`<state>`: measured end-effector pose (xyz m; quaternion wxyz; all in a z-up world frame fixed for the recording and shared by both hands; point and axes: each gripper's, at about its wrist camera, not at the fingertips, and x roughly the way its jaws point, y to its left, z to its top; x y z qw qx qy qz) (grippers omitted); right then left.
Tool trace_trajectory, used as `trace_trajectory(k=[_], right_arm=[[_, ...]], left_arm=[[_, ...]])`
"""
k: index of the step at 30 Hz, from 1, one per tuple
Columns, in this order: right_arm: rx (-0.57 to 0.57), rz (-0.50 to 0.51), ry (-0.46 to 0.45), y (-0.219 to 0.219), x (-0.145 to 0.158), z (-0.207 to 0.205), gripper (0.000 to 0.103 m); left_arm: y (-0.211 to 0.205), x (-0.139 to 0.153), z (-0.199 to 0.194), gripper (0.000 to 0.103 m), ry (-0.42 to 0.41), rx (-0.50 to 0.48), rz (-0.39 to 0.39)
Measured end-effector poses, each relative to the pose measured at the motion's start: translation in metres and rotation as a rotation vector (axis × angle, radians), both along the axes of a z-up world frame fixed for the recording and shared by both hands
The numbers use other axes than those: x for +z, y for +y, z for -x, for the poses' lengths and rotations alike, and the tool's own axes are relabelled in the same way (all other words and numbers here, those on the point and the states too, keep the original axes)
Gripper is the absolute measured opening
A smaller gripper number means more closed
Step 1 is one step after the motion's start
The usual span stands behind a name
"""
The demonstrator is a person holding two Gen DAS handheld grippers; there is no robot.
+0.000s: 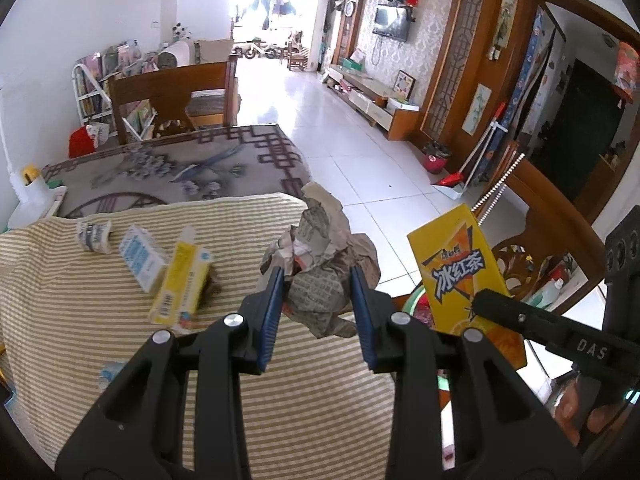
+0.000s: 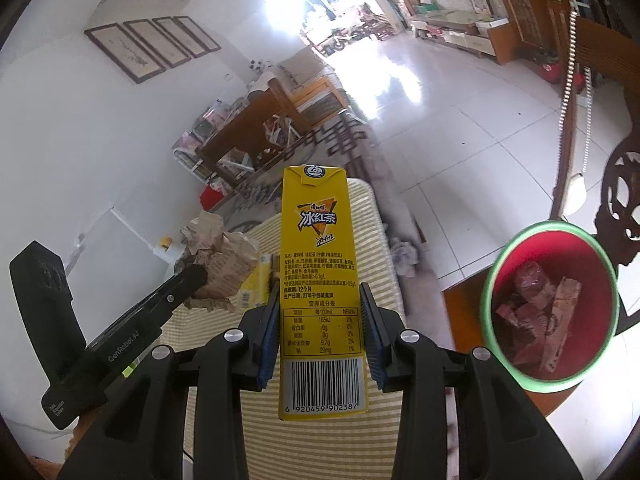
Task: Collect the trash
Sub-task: 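Carry the yellow carton and crumpled newspaper over to the red bin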
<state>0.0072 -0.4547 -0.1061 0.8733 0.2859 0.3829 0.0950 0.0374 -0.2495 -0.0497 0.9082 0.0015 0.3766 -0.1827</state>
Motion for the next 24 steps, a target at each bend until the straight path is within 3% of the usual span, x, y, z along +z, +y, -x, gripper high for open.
trace_trajectory(k=[17,24], right_arm=[[-0.131,-0.036,0.026,-0.091,-0.007,0.028,0.035],[-0.196,-0.039,0.031,-0.129,-0.011,0.037,0.035]], left_arm=[[-0.095,-0.009,0.002,0.032,0.028,-0.124,-0.022],[-0.134,-0.025,-0.002,0.032,0.075,-0.182,-0.021]])
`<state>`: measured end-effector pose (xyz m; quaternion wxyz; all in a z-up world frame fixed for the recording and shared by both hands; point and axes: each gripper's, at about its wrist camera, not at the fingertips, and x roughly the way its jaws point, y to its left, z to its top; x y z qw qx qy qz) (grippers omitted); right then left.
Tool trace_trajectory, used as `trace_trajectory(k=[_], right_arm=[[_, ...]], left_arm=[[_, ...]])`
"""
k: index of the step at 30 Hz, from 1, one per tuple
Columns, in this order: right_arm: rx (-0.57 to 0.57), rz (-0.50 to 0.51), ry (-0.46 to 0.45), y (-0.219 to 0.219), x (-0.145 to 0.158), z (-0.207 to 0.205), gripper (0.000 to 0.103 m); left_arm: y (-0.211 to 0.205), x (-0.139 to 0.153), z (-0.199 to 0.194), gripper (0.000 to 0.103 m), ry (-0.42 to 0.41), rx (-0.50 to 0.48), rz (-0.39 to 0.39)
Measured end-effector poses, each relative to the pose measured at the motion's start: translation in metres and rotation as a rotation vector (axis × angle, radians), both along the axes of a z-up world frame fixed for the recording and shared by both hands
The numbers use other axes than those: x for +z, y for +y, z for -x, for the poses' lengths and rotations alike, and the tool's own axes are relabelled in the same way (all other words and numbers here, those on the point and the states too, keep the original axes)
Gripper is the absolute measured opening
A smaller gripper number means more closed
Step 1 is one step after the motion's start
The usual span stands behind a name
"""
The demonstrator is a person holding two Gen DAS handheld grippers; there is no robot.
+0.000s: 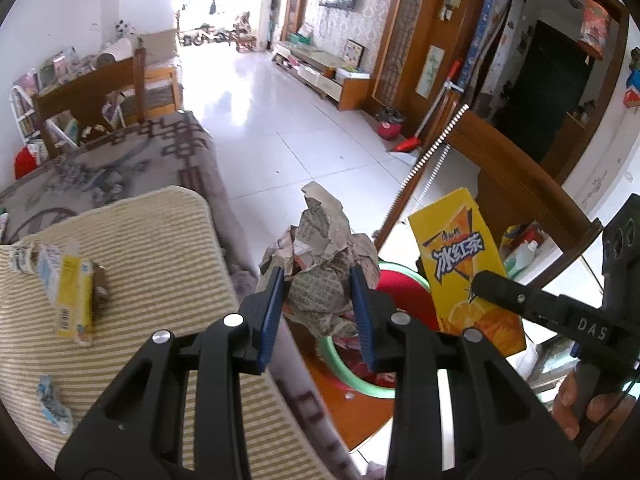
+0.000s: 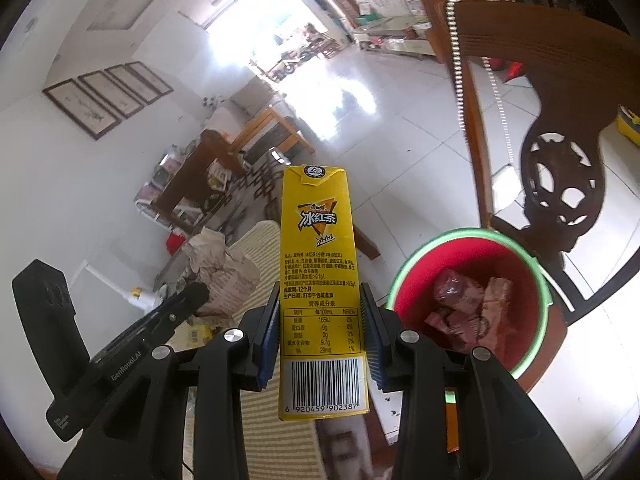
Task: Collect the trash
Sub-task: 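Carry the yellow carton and crumpled newspaper over to the red bin, then open both tools over the bin to drop the carton and newspaper, then move both open tools back over the table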
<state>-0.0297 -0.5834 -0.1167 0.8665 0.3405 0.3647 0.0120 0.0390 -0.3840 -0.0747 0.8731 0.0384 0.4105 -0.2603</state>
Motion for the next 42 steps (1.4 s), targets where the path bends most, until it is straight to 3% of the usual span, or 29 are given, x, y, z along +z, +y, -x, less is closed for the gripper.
trace_trajectory(k=[10,27,32,35,37,42], right_arm=[[-0.089,-0.013,0.051,-0.048,-0.018,0.012,0.035],[-0.144,-0.041,0.081,-0.083,-0.033,0.016,0.035],[-0.158,-0.039,0.089,-0.087,-0.035,0.014,0.039],[-0.185,-0.059,0.091,-0.091,-0.039,0.015,0.056],[-0.196,-0.070,0.089,-0.093,-0.040,0.016,0.057],[-0.180,-0.060,0.086,-0.089,-0.035,0.015,0.057]], left_arm=[[-0.053,-0.031,-0.007,0.032,0.100,-0.073,-0.009],[-0.090,-0.056,-0.022,0.033,0.166,-0.126,-0.049],[-0.095,-0.062,-0.022,0.042,0.185,-0.139,-0.046],[-0.095,-0.063,-0.023,0.052,0.190,-0.136,-0.039],[-0.094,-0.061,-0.023,0.058,0.184,-0.132,-0.035],[-0.087,-0.058,-0.024,0.058,0.180,-0.122,-0.029]])
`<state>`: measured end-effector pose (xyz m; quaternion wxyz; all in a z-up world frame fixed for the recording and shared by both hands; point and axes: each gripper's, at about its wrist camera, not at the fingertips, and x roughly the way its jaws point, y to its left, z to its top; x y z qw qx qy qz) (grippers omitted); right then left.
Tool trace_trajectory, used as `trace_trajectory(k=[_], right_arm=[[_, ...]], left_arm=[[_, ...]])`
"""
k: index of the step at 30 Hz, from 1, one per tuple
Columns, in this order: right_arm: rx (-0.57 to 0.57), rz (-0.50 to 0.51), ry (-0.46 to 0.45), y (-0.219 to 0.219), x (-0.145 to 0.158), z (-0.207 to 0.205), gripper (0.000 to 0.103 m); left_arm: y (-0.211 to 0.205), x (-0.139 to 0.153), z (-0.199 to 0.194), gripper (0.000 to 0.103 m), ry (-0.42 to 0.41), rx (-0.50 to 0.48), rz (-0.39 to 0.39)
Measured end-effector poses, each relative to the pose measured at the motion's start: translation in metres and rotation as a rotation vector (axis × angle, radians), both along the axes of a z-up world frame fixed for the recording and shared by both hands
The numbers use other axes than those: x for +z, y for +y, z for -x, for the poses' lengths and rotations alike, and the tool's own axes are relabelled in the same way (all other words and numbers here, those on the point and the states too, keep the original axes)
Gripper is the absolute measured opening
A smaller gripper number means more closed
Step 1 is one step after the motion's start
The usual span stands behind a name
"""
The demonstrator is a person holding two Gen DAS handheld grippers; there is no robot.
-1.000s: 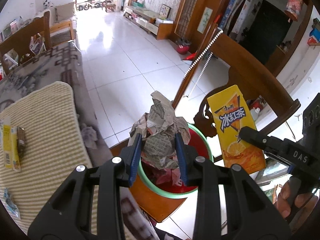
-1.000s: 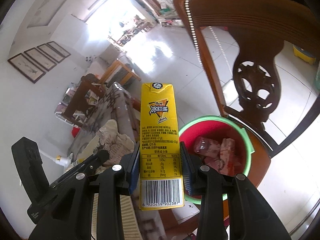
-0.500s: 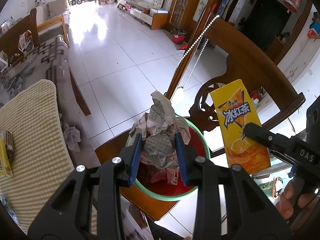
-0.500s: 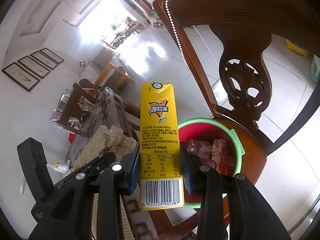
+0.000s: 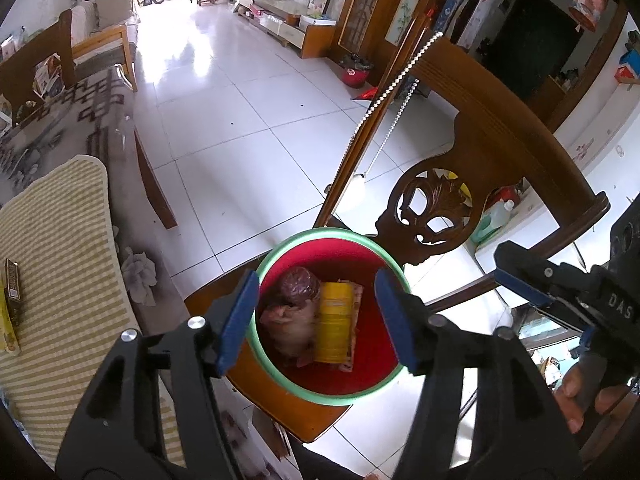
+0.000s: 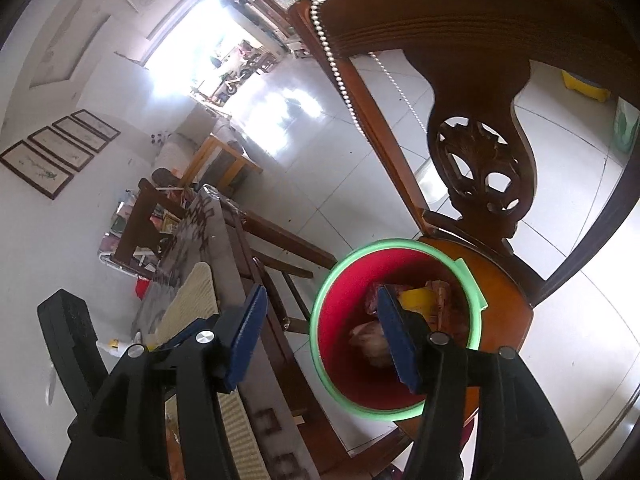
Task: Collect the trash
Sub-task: 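Move both open tools back over the table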
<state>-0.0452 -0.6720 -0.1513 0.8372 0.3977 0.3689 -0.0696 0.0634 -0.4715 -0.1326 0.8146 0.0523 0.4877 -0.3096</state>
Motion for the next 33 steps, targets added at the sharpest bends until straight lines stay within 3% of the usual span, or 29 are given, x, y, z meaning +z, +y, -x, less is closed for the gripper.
trace_trajectory(k=[7,12,22,28,33], right_arm=[[0.078,0.035,-0.026,0.034,0.017,-0.011,0.057],[0.171,0.066,-0.038,0.074,0.028,-0.030,0.057],[0.423,0.108,-0.026,0.204,0.032,-0.088,0.057],[0.571,0.140,-0.022,0.296,0.034,-0.121,0.058],[0.632,0.160,-0.008,0.360,0.028,-0.146,0.059]], left_arm=[[0.025,0.008,0.005,0.059,-0.026,0.025,0.012],[0.070,0.017,0.005,0.063,-0.048,0.103,0.027],[0.227,0.022,0.008,0.072,-0.108,0.386,0.006],[0.351,-0.002,0.016,0.075,-0.066,0.607,-0.056],[0.423,-0.034,0.024,0.075,0.026,0.701,-0.083]])
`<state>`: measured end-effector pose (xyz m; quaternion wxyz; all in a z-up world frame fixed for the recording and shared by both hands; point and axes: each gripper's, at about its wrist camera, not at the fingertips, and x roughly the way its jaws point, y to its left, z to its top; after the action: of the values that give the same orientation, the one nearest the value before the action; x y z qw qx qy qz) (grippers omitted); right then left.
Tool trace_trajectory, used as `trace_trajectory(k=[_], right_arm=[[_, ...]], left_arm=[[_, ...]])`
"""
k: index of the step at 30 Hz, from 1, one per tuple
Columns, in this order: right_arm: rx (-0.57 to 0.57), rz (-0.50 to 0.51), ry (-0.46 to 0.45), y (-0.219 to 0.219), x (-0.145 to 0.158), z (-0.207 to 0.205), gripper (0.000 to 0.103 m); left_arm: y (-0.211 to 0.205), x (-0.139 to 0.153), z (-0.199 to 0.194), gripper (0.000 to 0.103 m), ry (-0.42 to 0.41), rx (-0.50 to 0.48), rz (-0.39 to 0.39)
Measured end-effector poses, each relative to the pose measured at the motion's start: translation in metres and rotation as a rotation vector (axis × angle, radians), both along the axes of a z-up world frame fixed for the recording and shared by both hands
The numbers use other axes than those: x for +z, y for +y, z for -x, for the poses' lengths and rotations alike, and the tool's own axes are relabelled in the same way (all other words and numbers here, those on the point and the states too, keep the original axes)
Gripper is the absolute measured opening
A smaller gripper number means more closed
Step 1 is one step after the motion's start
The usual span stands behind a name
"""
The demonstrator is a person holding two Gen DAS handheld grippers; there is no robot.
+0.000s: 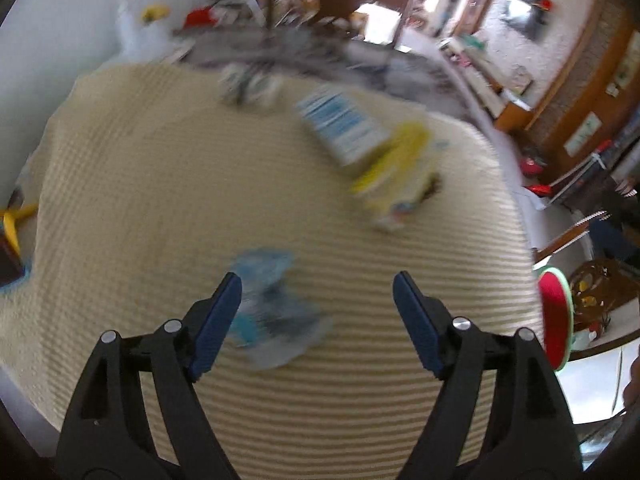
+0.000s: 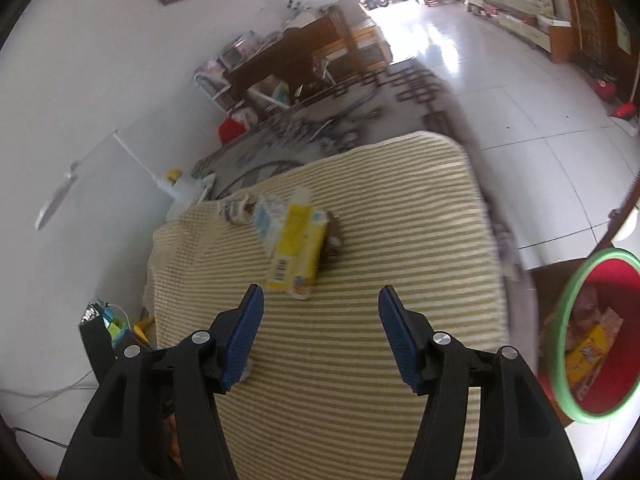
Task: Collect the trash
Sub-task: 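Move both open tools back over the table, then grasp the white milk carton with the right tool while the left tool grasps the blue-white wrapper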
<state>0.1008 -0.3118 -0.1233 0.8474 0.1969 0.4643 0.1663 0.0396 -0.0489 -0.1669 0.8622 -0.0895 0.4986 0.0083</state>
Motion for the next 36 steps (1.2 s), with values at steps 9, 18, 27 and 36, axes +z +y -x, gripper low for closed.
trace_trajectory(k=[9,18,27,36], right_arm=[[0.023,0.041,0.048,0.065,-0.020,-0.025,0.060],[0.064,0.178,0.022,0.111,-0.025,-0.069,0.060],[0.230,0.502,0.038,0.190,-0.072,-0.151,0.065],[0.310,0.692,0.070,0.219,-0.117,-0.168,0.061]], left_arm=[[0.027,-0.041,-0.004,0.074,0.104,-0.074,0.049],[0.039,-0.050,-0.013,0.023,0.123,-0.150,0.116],[0.076,-0.026,-0.007,0.023,0.061,-0.077,0.079],[0.094,-0.004,-0.008,0.023,0.001,-0.009,0.052]])
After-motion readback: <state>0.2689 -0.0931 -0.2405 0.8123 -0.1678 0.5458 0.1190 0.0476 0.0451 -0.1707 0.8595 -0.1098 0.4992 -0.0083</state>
